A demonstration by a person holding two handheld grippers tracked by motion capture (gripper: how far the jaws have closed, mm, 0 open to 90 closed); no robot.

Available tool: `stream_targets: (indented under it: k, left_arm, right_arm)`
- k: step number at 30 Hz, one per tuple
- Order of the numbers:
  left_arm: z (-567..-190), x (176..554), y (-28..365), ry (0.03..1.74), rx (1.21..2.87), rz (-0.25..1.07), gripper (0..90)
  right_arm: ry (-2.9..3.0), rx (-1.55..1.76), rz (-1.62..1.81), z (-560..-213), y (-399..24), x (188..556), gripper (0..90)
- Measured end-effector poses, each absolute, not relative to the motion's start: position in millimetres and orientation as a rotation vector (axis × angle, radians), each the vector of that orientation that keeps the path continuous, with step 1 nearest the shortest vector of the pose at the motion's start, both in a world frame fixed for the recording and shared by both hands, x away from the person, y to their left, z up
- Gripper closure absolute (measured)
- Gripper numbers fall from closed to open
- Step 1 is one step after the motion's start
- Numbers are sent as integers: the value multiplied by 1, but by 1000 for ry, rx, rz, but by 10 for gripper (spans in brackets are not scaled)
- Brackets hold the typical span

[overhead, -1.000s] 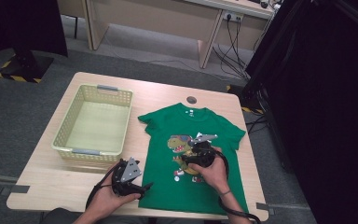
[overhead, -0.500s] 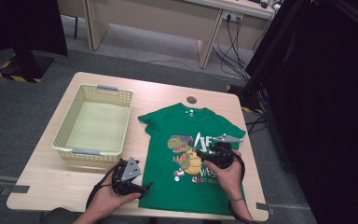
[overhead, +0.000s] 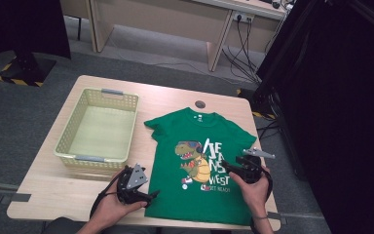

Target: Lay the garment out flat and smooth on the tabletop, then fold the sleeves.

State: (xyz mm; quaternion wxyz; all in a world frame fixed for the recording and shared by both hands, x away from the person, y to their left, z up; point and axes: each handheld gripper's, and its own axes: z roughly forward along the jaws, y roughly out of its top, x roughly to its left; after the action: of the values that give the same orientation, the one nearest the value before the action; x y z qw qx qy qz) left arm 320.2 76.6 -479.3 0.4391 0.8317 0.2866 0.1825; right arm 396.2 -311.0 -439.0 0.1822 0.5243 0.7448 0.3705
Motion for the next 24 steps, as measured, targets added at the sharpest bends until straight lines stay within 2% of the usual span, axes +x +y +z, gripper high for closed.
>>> stream_targets:
  k: [17,24]
  left_arm:
    - [-479,320,76,708,2068,457,107]
    - [-479,319,76,706,2067,460,108]
  right_arm:
    - [2077,1509,1041,-439,-319,399,310]
    - [2021,1564,1029,-436,-341,408,312]
